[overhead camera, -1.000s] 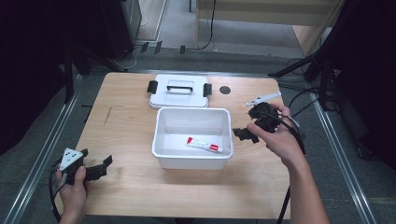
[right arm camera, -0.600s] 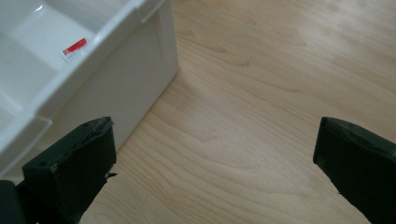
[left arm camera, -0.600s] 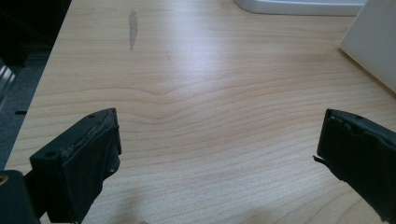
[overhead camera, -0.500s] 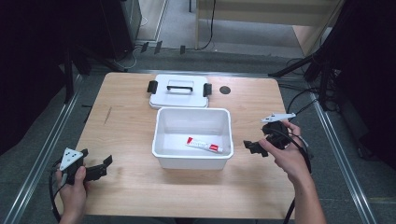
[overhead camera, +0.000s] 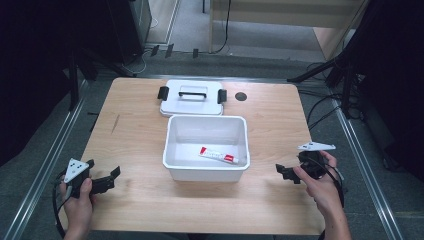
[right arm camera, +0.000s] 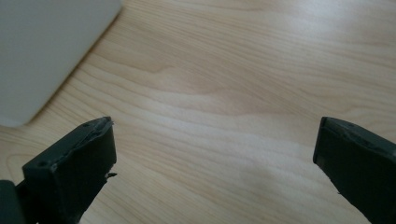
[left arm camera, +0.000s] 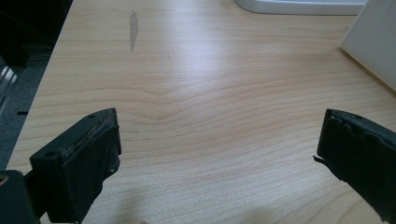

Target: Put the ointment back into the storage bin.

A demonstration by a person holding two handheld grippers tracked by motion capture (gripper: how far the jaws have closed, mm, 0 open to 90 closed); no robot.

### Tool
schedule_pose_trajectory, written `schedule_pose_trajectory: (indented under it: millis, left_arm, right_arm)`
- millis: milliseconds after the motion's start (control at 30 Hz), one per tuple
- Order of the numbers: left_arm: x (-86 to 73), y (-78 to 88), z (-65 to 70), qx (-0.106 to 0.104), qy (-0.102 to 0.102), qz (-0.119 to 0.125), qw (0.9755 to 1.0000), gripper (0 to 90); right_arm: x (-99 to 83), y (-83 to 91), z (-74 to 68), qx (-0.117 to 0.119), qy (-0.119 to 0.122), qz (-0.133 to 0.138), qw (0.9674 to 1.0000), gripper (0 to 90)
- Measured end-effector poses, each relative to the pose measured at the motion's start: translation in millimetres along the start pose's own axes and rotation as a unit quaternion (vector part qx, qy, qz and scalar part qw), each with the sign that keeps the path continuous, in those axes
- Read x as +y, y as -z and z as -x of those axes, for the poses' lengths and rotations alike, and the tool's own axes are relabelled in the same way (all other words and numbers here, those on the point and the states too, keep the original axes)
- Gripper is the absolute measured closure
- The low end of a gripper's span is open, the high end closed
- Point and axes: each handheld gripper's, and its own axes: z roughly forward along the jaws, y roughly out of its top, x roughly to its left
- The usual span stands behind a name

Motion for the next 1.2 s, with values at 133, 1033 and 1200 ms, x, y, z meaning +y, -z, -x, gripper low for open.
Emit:
schedule_pose_trajectory:
  millis: [133,1033,1200]
  left_arm:
    - [-0.1,0.1,0.0,0.001,0.001,0.000,1.0000,0.1]
    - [-0.2,0.4,-0.1,0.001,0.001,0.001,1.0000,0.1]
    - [-0.3,0.4,-0.1,0.001,0.001,0.002,1.0000,0.1]
  right_arm:
    - [-11.9,1.0,6.7,-0.002,-0.008,0.001,1.0000,0.0]
    - [-79.2,22.5,45.0,-0.037,-0.058,0.029,0.9972,0.0]
    - [-91.3,24.8,47.5,-0.041,-0.064,0.041,0.9963,0.0]
